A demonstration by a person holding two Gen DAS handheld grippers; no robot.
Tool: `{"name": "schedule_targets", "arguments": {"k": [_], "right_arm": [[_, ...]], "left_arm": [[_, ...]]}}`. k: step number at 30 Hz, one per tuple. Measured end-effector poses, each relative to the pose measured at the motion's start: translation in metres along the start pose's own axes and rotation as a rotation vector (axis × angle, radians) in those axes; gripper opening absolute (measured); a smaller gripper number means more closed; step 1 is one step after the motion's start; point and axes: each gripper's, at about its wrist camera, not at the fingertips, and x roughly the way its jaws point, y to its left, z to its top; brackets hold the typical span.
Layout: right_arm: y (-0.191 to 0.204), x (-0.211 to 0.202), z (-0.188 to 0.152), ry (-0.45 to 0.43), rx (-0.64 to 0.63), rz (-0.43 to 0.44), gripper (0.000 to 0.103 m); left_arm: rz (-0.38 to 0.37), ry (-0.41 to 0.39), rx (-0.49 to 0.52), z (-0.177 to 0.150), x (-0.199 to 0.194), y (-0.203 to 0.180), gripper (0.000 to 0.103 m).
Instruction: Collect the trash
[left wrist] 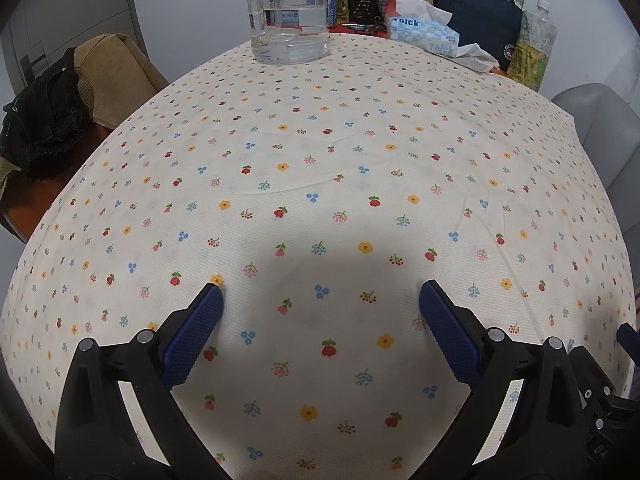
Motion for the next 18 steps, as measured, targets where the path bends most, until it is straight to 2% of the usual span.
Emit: {"name": "schedule_targets", "arguments": {"k": [18], "right_arm": [[-0.0001, 0.0, -0.0002, 0.0, 0.004, 0.002, 0.096]], "left_arm": [[0.0, 0.0, 0.0, -0.0001, 0.0002, 0.0001, 0.098]]}}
